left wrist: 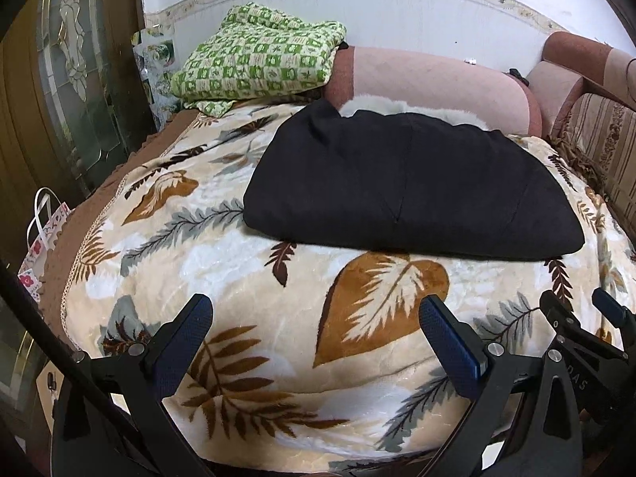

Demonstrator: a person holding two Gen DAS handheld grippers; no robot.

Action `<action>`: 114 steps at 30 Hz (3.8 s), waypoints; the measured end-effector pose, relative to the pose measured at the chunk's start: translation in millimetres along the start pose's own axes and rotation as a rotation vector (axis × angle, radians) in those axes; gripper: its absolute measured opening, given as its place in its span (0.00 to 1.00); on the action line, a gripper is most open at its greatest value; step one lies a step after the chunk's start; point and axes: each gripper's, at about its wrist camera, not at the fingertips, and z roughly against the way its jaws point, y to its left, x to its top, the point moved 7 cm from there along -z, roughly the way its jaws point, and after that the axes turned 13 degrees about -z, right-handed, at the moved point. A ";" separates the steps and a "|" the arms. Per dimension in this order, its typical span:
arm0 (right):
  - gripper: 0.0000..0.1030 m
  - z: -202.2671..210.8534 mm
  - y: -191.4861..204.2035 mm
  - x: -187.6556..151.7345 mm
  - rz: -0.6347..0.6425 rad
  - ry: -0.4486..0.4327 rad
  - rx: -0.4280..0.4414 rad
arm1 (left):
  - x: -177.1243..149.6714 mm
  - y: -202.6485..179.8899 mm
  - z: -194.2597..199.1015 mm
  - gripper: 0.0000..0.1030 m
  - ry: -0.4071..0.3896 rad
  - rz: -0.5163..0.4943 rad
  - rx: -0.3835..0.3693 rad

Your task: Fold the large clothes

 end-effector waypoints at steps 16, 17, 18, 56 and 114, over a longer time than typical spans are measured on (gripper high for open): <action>0.87 -8.0 -4.7 -1.5 0.016 0.014 -0.064 | -9.4 -2.5 -18.6 1.00 0.062 0.018 -0.041; 0.87 -8.1 -4.6 -1.5 0.016 0.014 -0.064 | -9.8 -2.8 -19.3 1.00 0.066 0.017 -0.043; 0.87 -7.9 -4.4 -1.6 0.017 0.014 -0.064 | -10.2 -3.4 -19.5 1.00 0.068 0.017 -0.046; 0.89 -3.8 -3.3 0.9 0.017 -0.023 -0.064 | -24.0 -4.3 -34.3 1.00 0.128 0.048 -0.074; 0.91 0.6 5.5 -0.4 0.056 -0.050 -0.048 | -25.5 0.3 -29.0 1.00 0.104 0.040 -0.011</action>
